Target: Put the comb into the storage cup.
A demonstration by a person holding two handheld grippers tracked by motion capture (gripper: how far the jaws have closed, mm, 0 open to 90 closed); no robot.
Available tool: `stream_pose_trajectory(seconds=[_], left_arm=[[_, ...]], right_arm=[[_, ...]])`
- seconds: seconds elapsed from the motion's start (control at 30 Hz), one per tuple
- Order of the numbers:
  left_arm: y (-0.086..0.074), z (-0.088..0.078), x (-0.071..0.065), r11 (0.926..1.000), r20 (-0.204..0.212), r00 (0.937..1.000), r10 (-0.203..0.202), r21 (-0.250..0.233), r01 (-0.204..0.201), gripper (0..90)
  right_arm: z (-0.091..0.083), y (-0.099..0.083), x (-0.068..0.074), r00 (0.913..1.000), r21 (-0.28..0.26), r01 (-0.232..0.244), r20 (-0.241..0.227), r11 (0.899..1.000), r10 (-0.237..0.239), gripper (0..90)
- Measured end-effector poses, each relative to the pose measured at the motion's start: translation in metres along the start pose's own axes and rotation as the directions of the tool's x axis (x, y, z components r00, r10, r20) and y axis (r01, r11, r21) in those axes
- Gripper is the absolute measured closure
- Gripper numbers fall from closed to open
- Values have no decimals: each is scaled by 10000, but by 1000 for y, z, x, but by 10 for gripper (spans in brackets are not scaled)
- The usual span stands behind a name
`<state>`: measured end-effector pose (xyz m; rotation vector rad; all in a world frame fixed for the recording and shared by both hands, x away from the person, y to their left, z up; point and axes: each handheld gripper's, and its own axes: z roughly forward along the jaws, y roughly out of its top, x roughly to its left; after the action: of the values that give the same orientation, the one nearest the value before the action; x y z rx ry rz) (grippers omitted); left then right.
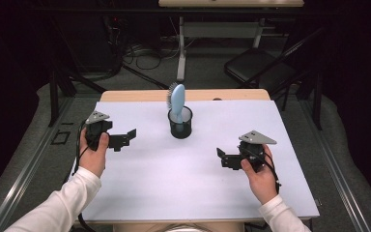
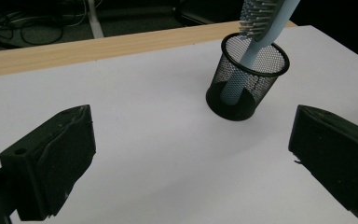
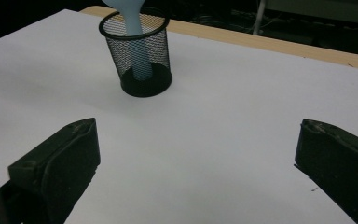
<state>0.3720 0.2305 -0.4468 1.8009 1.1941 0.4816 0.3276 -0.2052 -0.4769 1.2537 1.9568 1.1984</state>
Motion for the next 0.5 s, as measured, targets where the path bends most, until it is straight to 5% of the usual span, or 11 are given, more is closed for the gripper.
stream_pose_trajectory(seconds=[0.5], left_arm=[[-41,-4,11,9989,31,9991,-428,178,428,6]], right_arm=[[-21,-21,-14,9980,-66,-423,477,9991,426,0]])
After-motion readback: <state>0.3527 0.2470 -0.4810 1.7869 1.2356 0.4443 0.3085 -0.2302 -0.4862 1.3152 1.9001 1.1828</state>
